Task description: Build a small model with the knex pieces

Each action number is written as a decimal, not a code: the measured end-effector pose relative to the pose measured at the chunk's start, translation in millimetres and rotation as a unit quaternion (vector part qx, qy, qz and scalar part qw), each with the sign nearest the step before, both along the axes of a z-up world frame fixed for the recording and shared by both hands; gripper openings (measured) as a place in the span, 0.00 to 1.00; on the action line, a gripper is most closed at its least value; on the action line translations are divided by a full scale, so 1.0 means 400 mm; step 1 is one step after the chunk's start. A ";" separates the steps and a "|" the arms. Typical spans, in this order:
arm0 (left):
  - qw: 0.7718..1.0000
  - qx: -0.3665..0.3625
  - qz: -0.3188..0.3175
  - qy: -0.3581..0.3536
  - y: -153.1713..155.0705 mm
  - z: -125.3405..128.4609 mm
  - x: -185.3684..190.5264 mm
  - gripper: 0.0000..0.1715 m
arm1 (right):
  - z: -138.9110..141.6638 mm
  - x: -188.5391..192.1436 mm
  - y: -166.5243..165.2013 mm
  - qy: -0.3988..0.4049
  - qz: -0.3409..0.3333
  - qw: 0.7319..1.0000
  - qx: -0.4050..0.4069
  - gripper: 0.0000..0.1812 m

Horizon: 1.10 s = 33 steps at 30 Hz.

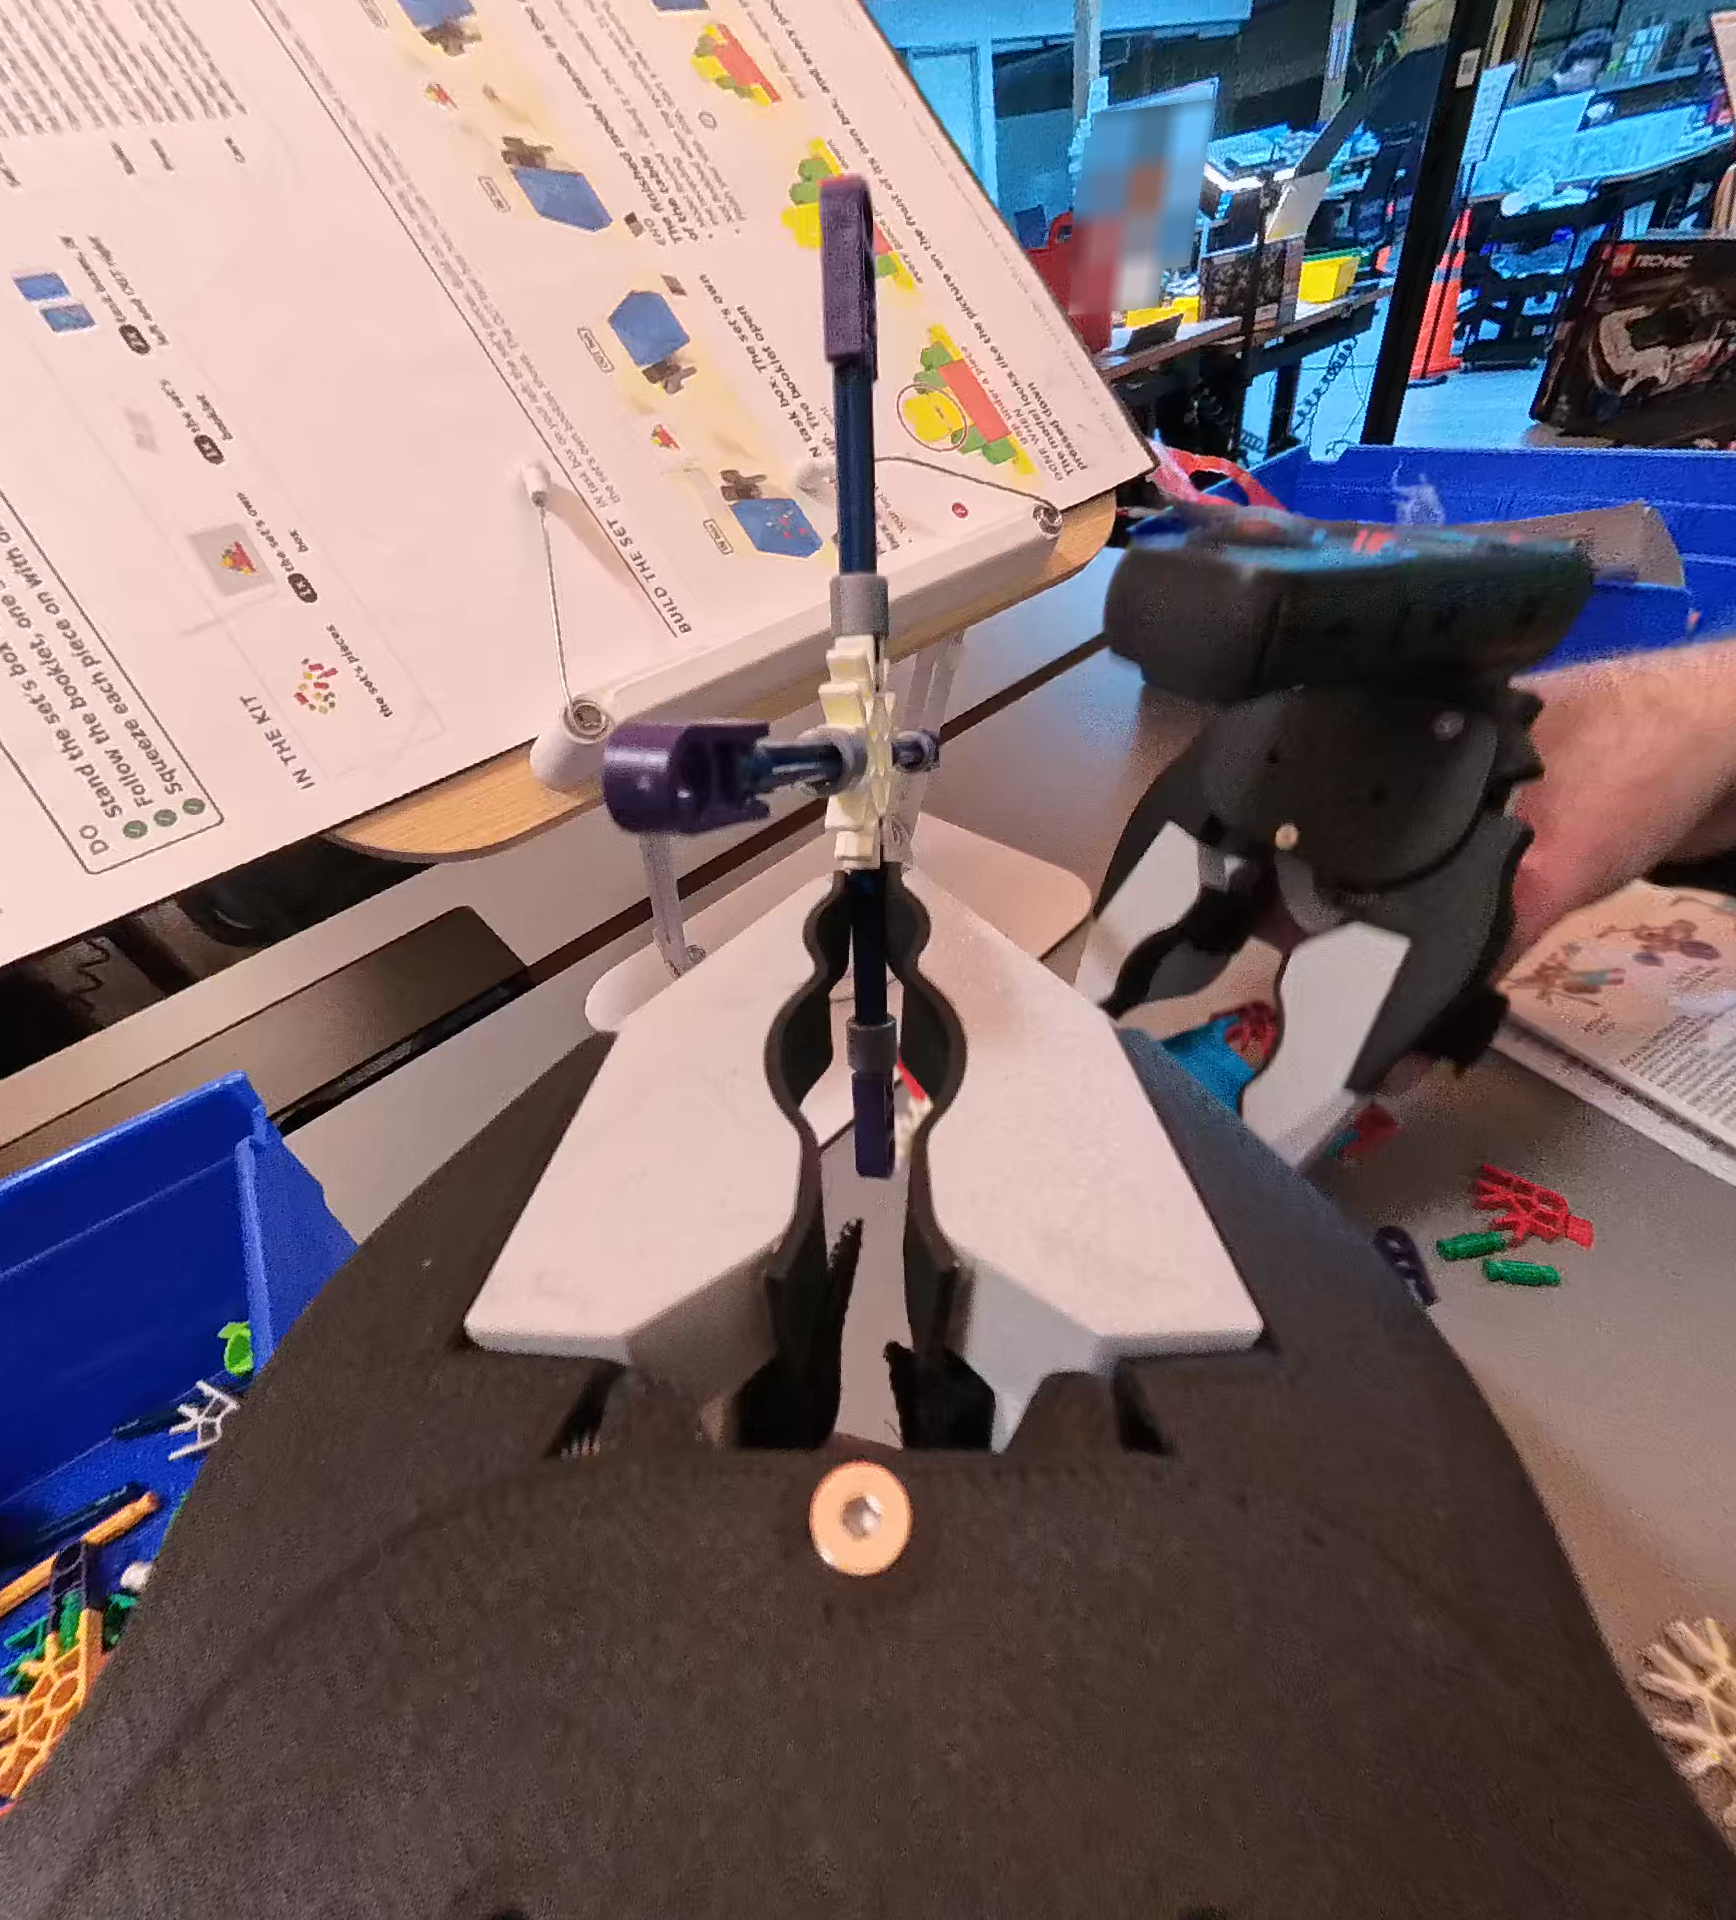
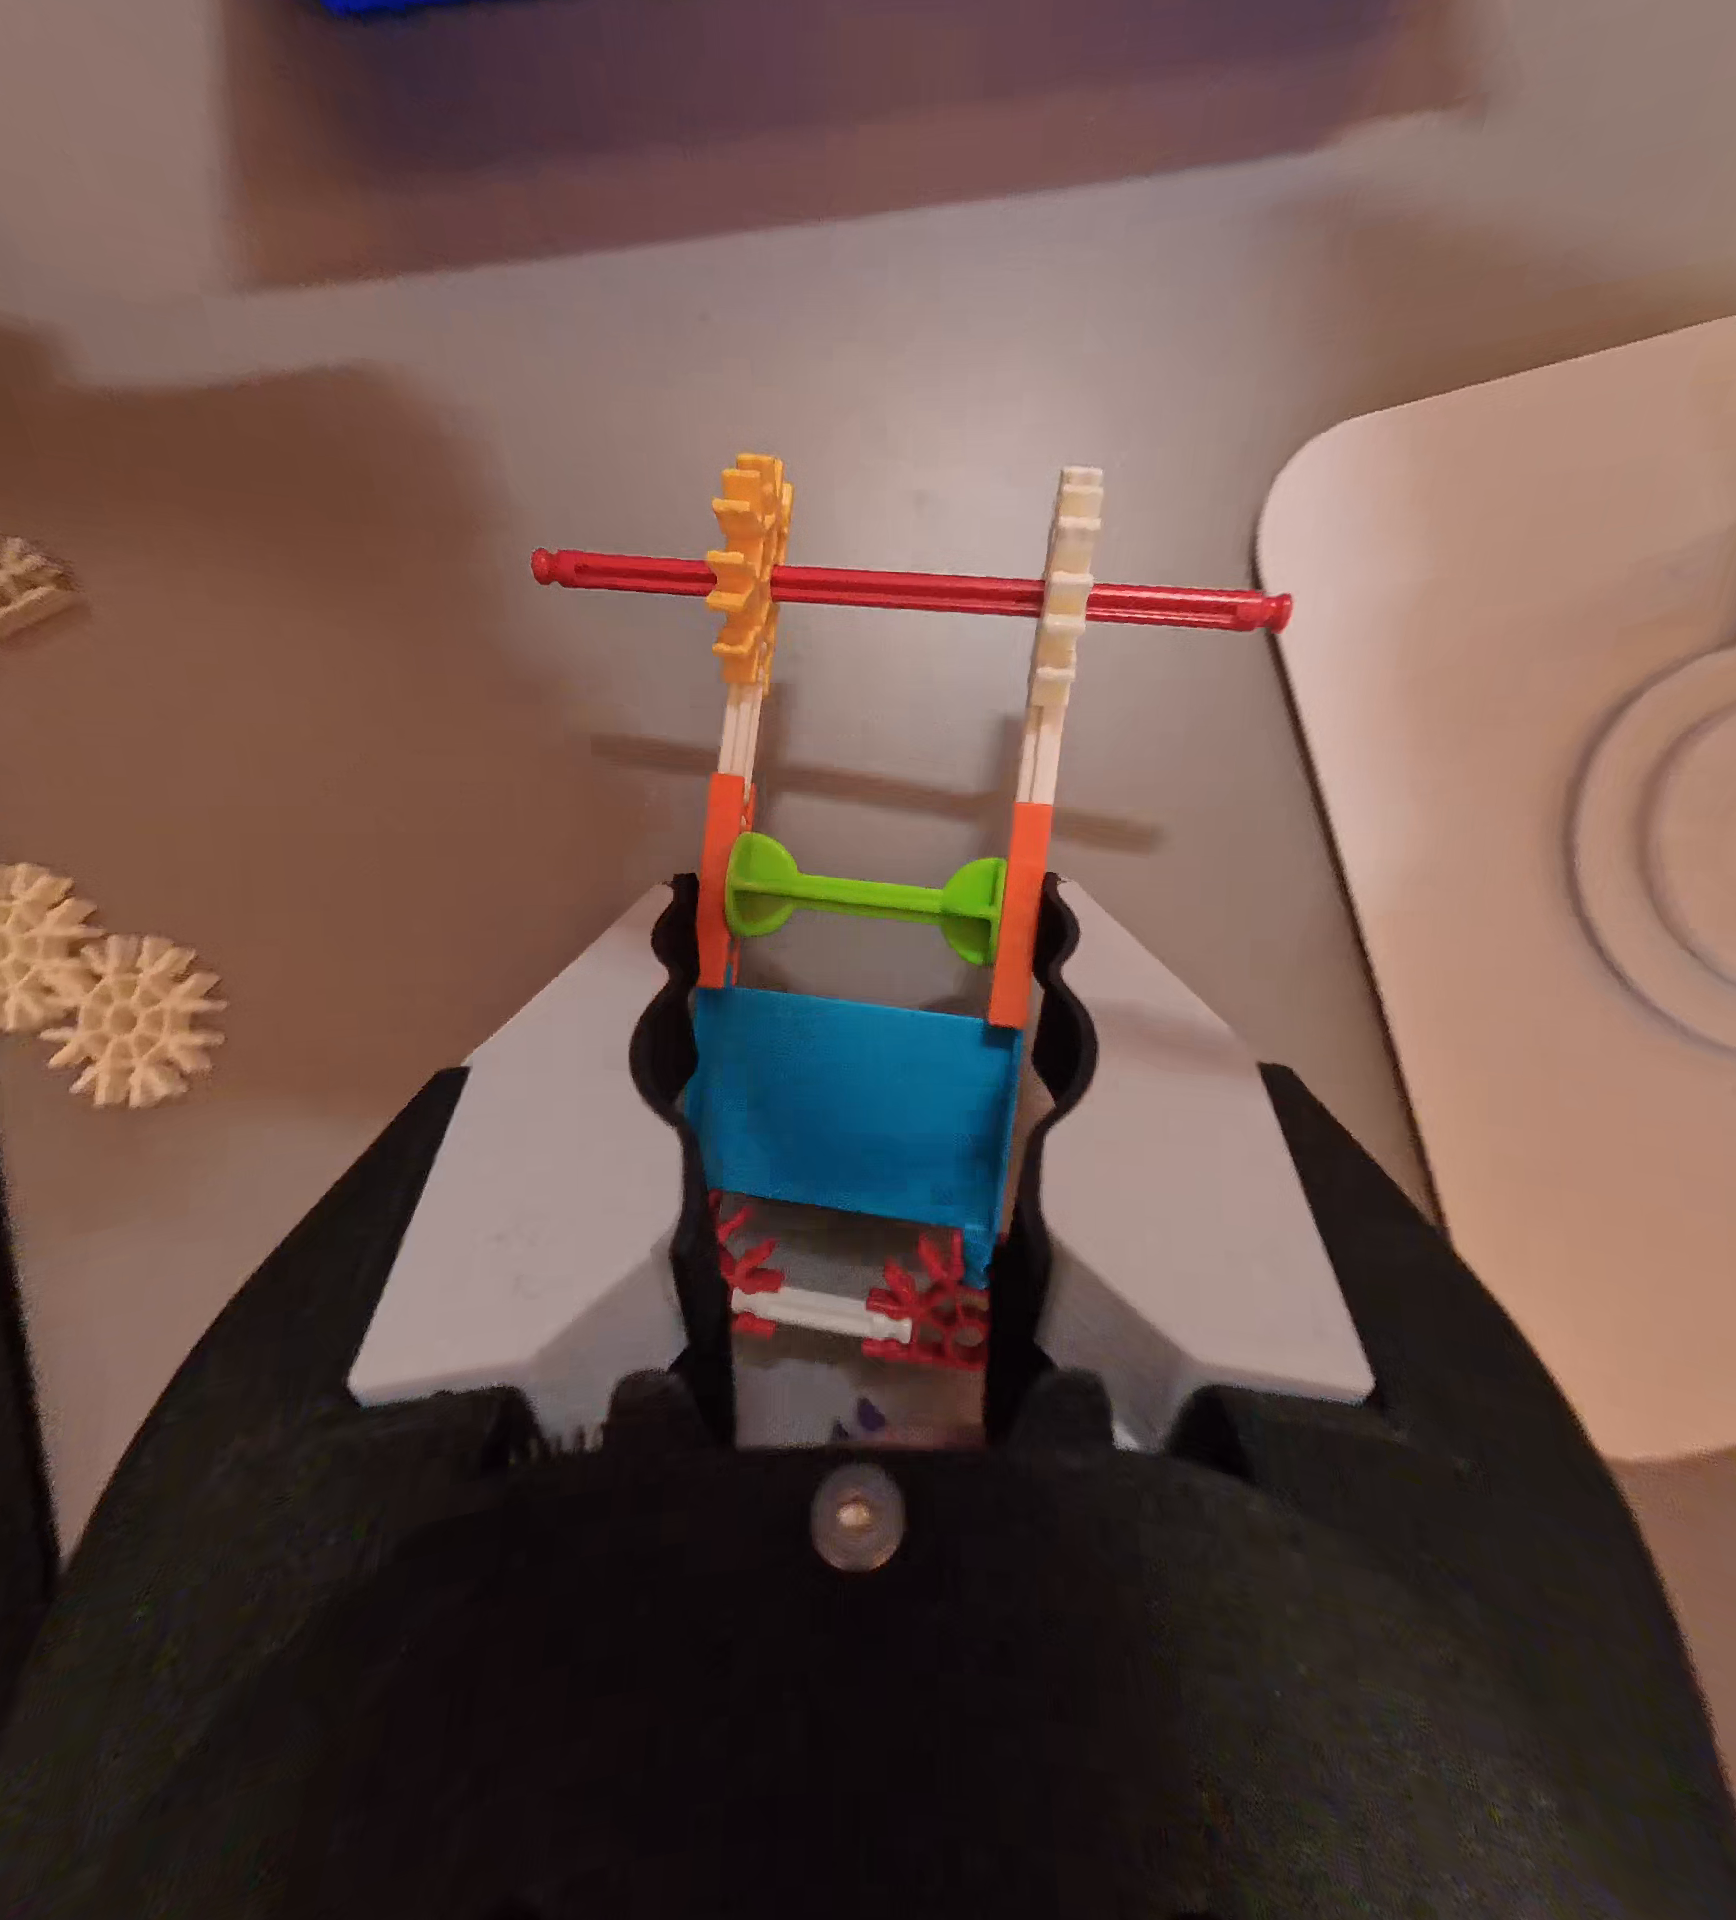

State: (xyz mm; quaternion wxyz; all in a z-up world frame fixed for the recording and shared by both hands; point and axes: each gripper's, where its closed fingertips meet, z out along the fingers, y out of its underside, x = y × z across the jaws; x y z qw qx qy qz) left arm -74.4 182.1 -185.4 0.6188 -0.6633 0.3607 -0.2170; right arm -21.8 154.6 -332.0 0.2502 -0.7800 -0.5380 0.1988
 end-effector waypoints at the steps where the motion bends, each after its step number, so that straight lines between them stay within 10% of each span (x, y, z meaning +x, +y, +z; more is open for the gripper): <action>1: 1.000 0.003 -0.003 -0.002 -0.003 0.004 0.003 0.02 | 0.017 0.019 0.006 0.009 -0.007 1.000 0.002 0.35; 10: 0.998 0.031 -0.054 0.010 -0.041 0.001 0.049 0.02 | 0.101 0.173 0.039 0.054 -0.034 0.998 0.028 0.35; 33: 0.965 0.056 -0.228 0.115 -0.172 -0.120 0.133 0.02 | 0.068 0.206 0.059 0.073 -0.023 0.997 0.001 0.35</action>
